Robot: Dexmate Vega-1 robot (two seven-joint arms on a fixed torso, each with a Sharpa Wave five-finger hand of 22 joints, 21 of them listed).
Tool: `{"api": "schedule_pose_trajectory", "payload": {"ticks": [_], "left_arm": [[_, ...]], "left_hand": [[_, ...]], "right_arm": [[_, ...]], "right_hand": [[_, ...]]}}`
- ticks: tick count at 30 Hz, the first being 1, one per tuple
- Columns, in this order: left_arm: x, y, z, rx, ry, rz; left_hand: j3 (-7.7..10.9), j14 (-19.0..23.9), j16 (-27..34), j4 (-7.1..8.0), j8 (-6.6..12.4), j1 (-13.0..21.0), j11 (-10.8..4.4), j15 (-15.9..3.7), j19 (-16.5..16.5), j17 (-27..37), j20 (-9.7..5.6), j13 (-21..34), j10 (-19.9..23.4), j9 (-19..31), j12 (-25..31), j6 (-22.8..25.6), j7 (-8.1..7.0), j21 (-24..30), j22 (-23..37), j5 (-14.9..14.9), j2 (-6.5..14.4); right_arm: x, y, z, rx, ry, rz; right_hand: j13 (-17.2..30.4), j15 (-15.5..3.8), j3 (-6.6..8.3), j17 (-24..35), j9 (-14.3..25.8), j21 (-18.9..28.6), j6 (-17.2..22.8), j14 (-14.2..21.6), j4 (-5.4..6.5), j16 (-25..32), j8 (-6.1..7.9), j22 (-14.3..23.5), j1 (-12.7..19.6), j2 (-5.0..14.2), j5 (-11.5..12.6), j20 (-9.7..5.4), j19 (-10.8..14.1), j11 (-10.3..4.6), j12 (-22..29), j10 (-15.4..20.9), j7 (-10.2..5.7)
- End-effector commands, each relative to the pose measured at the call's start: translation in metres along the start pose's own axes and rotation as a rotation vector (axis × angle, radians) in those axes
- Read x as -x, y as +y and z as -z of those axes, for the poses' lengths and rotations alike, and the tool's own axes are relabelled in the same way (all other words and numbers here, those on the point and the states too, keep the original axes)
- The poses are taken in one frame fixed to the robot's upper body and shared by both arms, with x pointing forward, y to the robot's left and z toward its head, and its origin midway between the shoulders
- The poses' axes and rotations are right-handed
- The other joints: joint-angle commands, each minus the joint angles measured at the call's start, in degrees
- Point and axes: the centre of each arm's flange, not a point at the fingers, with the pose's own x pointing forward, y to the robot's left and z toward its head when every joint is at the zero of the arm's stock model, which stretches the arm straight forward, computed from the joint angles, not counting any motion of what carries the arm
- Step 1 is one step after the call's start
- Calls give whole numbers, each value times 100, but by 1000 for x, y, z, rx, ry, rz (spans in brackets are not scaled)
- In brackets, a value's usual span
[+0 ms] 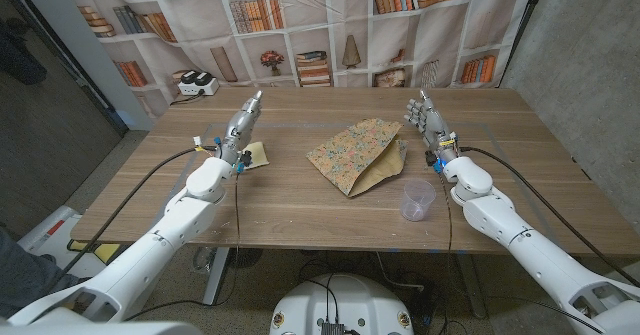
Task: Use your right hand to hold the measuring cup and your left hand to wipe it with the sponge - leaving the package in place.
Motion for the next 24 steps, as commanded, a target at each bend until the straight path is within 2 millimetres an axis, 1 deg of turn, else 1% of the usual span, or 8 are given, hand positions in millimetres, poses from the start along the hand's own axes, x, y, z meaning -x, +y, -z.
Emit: {"api": "schedule_pose_trajectory", "payload": {"ticks": [1,4,7,8,12,16,19,24], "left_arm": [[6,-8,-7,-262,-7,-11],[8,-8,-11,-323,-29,-36],[10,-7,-16,-371,-57,-62],[10,-6,-17,-385,-64,-70],[12,-2,-21,-433,-76,-95],[17,2,-23,-476,-65,-121],[20,6,-25,-498,-65,-141],[23,13,-28,-541,-62,-167]], "left_hand": [[-8,101,31,-54,32,80,-10,-6,84,16,-55,13,126,6,41,91,-21,53,28,2,43],[2,145,19,-84,44,147,-63,-30,117,14,-55,14,169,6,29,189,-61,47,26,3,61],[16,230,21,-117,66,223,-109,-73,168,13,-95,14,241,7,28,314,-125,47,25,4,84],[22,265,23,-129,74,250,-110,-92,177,13,-113,14,265,7,27,357,-137,43,24,5,91],[42,362,17,-180,100,361,-201,-138,230,11,-139,15,389,8,32,526,-164,35,21,7,118],[55,488,18,-233,125,473,-232,-191,308,9,-142,15,564,8,52,701,-186,35,21,9,132],[56,548,23,-254,128,513,-223,-216,355,9,-140,16,610,8,51,754,-192,42,20,9,130],[51,673,30,-297,133,594,-253,-238,425,8,-133,16,725,8,53,867,-198,43,22,12,116]], "right_arm": [[10,-16,-12,26,-6,29],[12,-17,-12,24,-7,40],[14,-17,-13,33,-7,40],[15,-18,-14,39,-7,37],[18,-19,-15,38,-3,44],[22,-20,-16,39,-1,57],[23,-20,-17,38,-4,62],[25,-17,-18,45,-10,58]], "right_hand": [[17,21,-26,7,19,-14,73,83,-10,29,36,21,-8,-39,61,-212,72,-7,54,86,5],[16,33,-30,7,18,-22,86,98,-10,31,39,21,-10,-38,63,-212,78,5,56,96,-8],[16,34,-33,7,17,-30,94,107,-11,31,39,22,-12,-36,66,-210,85,10,57,106,-7],[15,34,-33,7,17,-32,98,108,-11,30,40,22,-12,-36,67,-207,85,12,60,113,-6],[15,35,-35,6,17,-40,102,111,-12,27,38,22,-12,-34,70,-205,90,14,59,117,-5],[15,42,-39,7,15,-54,127,151,-13,36,42,23,-12,-27,76,-197,109,-3,74,167,-5],[15,39,-43,8,14,-61,150,184,-13,42,46,24,-13,-20,80,-202,137,-14,87,211,-7],[14,29,-45,8,13,-64,162,199,-14,42,46,24,-13,-16,83,-210,166,-23,92,229,-13]]}}
